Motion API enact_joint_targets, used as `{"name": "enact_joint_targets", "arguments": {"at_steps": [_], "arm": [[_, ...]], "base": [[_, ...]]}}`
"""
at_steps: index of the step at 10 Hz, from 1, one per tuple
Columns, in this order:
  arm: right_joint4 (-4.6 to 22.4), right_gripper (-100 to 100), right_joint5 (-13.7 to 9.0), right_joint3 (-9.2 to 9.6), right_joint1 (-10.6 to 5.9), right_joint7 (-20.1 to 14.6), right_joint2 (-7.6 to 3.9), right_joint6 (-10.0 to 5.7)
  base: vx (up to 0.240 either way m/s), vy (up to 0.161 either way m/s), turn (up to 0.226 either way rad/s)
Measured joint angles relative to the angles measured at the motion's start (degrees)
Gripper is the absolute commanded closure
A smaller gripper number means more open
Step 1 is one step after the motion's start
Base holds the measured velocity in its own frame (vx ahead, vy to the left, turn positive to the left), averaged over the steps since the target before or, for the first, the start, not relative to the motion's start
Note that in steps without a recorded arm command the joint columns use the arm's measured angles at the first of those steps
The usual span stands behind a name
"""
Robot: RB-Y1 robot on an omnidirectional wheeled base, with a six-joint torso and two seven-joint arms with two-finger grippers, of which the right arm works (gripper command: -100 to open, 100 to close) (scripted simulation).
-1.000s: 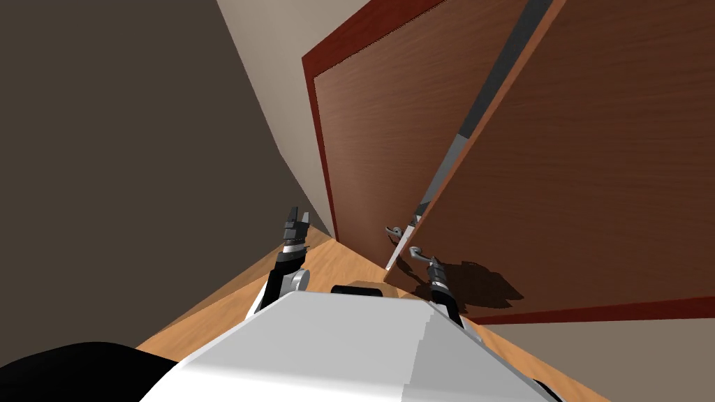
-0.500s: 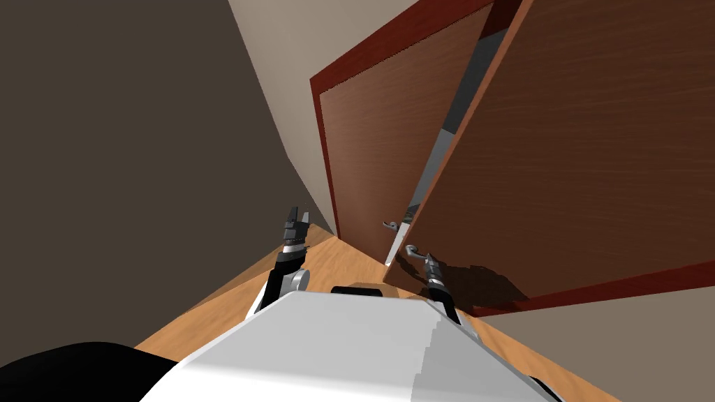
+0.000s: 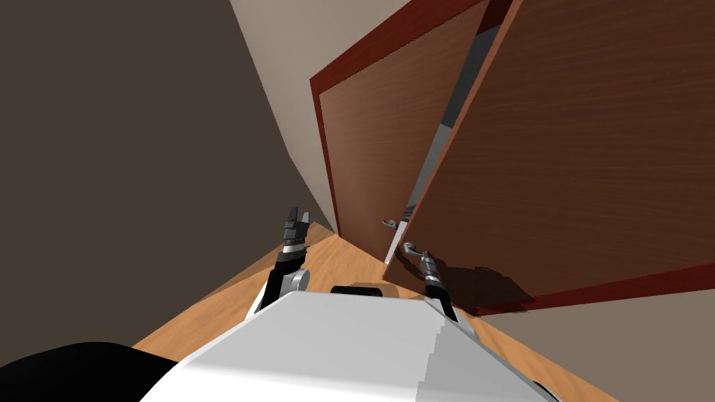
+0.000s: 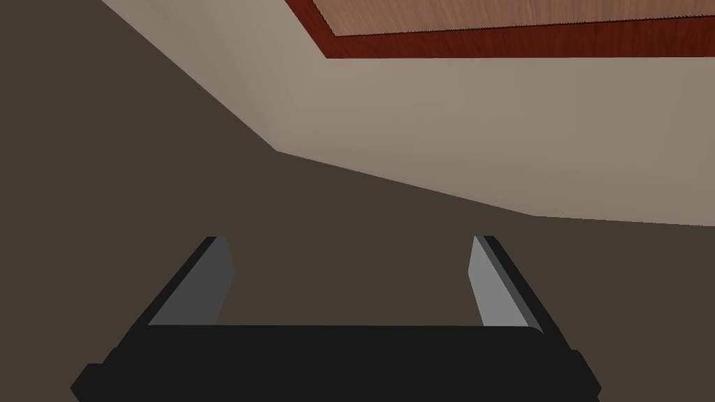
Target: Pull the door open
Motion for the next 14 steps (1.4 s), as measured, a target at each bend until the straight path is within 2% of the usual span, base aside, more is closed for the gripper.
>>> {"name": "enact_joint_targets", "arguments": {"at_steps": [1,2,3,5,6,8,9,10,14], "arm": [[2.7,100,0.1,0.14,-1.92,-0.3,0.07,-1.24],[4.1,100,0.4,0.7,-2.85,-0.4,0.24,-2.07],[4.3,100,0.4,0.71,-2.88,-0.5,0.19,-2.25],[1.9,100,0.7,1.12,-1.55,-1.2,-0.61,-1.81],[2.4,100,0.9,1.43,-1.6,-1.4,-0.66,-2.0],[2.8,100,1.6,2.63,-1.52,-2.8,-1.51,-2.71],[1.6,100,2.0,3.27,-0.64,-3.4,-1.75,-2.68],[1.9,100,2.2,3.69,-0.63,-3.7,-1.61,-3.03],[1.3,100,3.7,6.23,0.05,-6.2,-2.85,-4.25]], "base": [[-0.029,-0.03,0.049],[-0.021,-0.029,0.0],[-0.126,0.005,0.099],[-0.134,-0.006,0.051],[-0.174,-0.014,0.09],[-0.211,-0.033,0.14],[-0.133,-0.022,0.011],[-0.134,-0.028,0.092],[-0.172,-0.038,0.084]]}}
